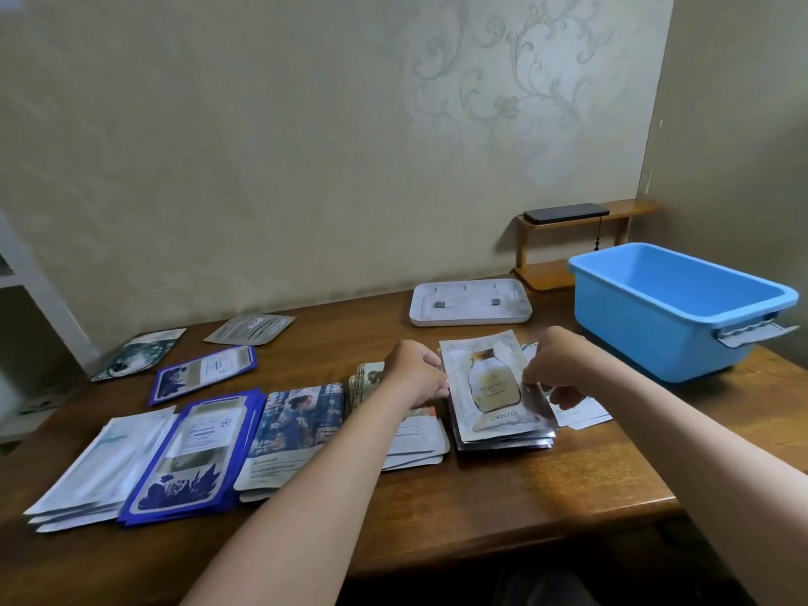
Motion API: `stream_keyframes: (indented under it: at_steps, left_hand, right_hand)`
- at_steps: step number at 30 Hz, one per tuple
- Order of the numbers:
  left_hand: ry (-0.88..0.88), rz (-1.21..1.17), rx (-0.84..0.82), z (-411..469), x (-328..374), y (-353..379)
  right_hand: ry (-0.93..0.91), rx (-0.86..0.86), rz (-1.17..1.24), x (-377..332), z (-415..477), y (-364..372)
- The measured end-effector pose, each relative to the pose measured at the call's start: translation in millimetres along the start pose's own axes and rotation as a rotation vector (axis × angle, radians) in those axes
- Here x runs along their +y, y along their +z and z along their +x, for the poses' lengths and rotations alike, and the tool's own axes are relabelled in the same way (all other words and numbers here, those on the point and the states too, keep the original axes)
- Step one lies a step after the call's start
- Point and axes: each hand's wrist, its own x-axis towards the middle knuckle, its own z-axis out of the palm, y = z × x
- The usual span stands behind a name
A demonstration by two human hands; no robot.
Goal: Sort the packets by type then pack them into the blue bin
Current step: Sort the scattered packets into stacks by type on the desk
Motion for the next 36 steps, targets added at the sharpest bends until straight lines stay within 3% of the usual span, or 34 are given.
stream_keyframes:
  at_steps: [8,19,24,28,36]
  left_hand:
    - [0.019,-0.016,0.06,13.2,1.9,-31.6]
    - [-0.077,-0.057,0.348,56.8,-55.1,-204.6]
    - [-0.107,0.226,0.454,90.8,-101.4,-284.7]
    - [-0.067,0.476,0.393,124.1,-116.8,-308.3]
    - [0.015,0.713,0.258,189.5,-146.2,-307.3]
  right_hand:
    - [-0.162,0.198,-0.141,-38.9,5.1,-5.9]
    - [-0.37,-0.051,0.015,-207.5,49.1,87.5]
    - [-0.459,-0.134,-0.005,-289.4,83.4,152.8]
    - [-0.432,-0.183,0.001,-337.5,114.7,197.0]
    - [-0.762,-0.068,-0.483,-375.7,159.8,258.8]
